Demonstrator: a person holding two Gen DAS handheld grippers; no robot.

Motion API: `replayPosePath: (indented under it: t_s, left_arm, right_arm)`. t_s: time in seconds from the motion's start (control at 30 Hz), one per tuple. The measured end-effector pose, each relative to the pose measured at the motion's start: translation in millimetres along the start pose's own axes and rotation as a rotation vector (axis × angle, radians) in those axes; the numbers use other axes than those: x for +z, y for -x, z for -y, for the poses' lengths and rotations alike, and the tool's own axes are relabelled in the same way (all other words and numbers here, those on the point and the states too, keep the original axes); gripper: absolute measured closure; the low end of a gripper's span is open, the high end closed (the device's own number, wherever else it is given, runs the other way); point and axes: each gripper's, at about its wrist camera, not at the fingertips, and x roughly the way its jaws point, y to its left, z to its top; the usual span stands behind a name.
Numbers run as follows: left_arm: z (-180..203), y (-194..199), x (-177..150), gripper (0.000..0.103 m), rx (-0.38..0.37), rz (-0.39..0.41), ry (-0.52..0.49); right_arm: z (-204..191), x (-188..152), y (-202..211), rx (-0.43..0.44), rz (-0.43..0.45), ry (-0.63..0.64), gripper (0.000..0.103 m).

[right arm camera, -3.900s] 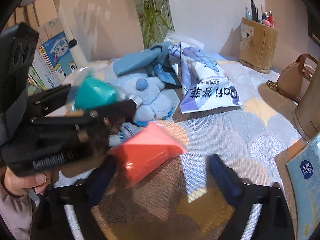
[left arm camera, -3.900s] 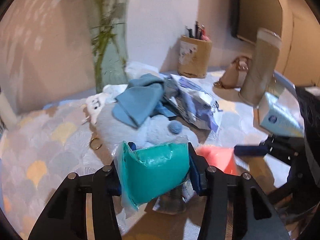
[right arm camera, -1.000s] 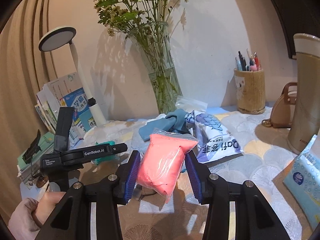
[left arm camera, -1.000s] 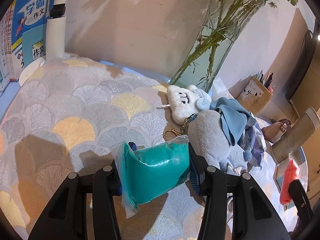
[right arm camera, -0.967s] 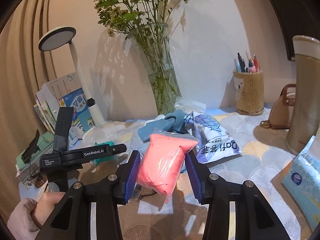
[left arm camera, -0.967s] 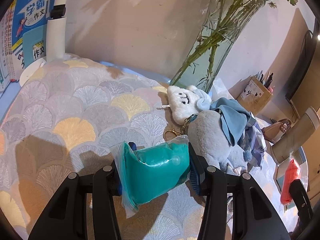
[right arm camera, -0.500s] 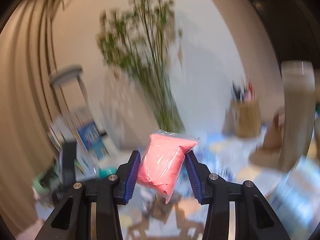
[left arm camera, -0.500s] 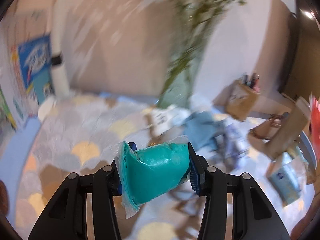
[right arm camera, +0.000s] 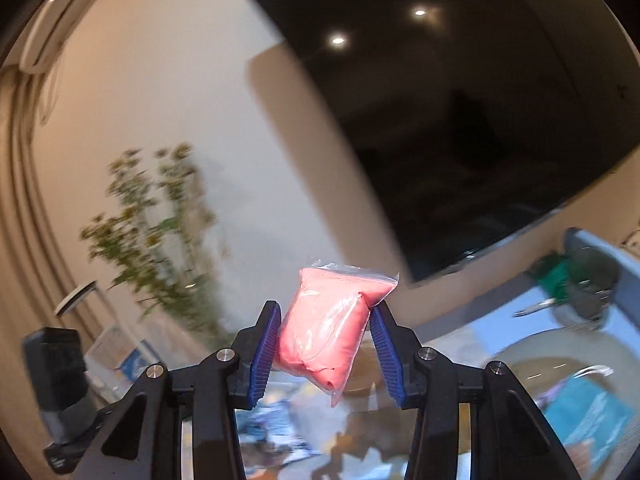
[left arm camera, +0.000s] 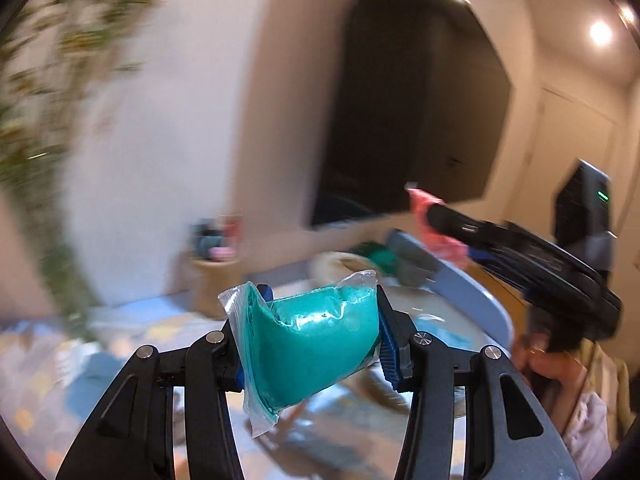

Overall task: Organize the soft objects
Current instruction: 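Carry the teal and pink pouches to the glass tray and release both, then move both open tools back toward the bed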

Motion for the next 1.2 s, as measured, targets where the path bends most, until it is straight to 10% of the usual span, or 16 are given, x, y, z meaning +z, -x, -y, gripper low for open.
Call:
replayPosePath:
  t_s: [0.4,0.53,0.63,1.2]
  left_arm:
    - [96,-114,-39,0.056,-0.119,-0.182,-0.125]
    - [110,-135,-50,0.025,-0.113,-0.235,-0.161]
    - [125,-133,-54,0.021,-0.113,-0.234,-0.224]
    - [80,-58,-31,0.018,-0.071,-0.165,-0.108]
  right_arm:
    - [134,-10,1,-0.242,-0.142,-0.108,0.058]
    - [152,-18,-6,-0.262,-0.181,-0.138,0.043]
    - [158,-21,-7,-0.281,-0.195,-0.155,0.018]
    - [83,-4,21,-0.263,-0.129,-0.045,0.018]
